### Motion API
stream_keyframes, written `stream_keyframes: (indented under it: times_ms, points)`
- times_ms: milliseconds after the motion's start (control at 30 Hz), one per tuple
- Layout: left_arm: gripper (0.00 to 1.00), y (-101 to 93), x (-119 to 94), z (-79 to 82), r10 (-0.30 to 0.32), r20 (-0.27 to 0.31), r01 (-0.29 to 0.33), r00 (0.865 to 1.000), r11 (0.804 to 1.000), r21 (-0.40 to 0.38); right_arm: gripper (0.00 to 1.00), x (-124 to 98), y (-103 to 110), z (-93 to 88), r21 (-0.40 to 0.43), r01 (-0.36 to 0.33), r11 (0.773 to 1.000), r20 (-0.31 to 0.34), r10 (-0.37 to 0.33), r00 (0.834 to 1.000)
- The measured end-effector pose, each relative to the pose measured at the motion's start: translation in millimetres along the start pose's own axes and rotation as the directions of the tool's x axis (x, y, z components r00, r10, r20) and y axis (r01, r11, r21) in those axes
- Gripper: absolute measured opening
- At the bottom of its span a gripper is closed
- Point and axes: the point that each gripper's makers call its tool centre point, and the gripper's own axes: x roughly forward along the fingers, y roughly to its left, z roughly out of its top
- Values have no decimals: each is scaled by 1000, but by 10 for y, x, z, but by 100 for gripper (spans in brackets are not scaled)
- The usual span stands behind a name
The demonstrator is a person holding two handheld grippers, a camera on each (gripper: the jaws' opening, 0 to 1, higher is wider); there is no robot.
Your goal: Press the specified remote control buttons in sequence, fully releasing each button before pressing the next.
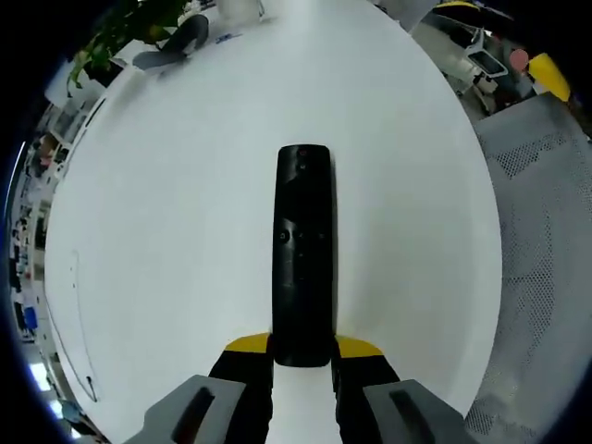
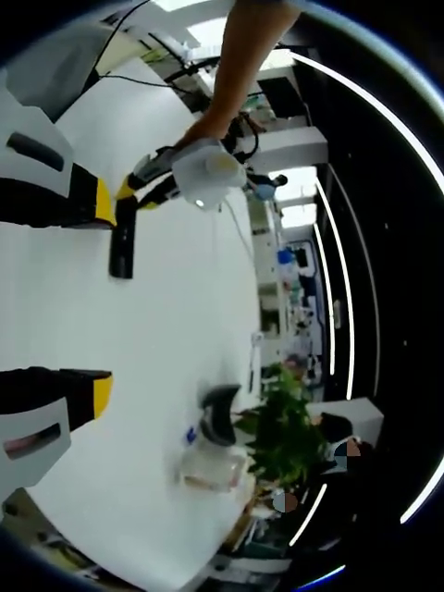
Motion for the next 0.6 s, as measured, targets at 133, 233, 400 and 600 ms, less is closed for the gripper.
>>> stream_keyframes:
  times_ms: [133, 233, 400, 600]
  points:
    - [23, -37, -3, -7, -2, 6, 2, 1000, 1000, -2, 55, -3, 13, -6, -1, -4, 1000, -4, 4, 1000]
    - [23, -77, -6, -3, -2, 5, 2, 1000, 1000, 0, 54, -7, 9, -2, -1, -3, 1000, -2, 3, 1000]
    - [23, -140, -8, 3, -1, 3, 1, 1000, 1000, -5, 46, -19, 8, 4, 13, -10, 1000, -2, 10, 1000]
    - [23, -251, -17, -11, -2, 9, 2, 1000, 1000, 0, 32, -16, -2, -40, 18, -2, 1000, -32, 2, 999]
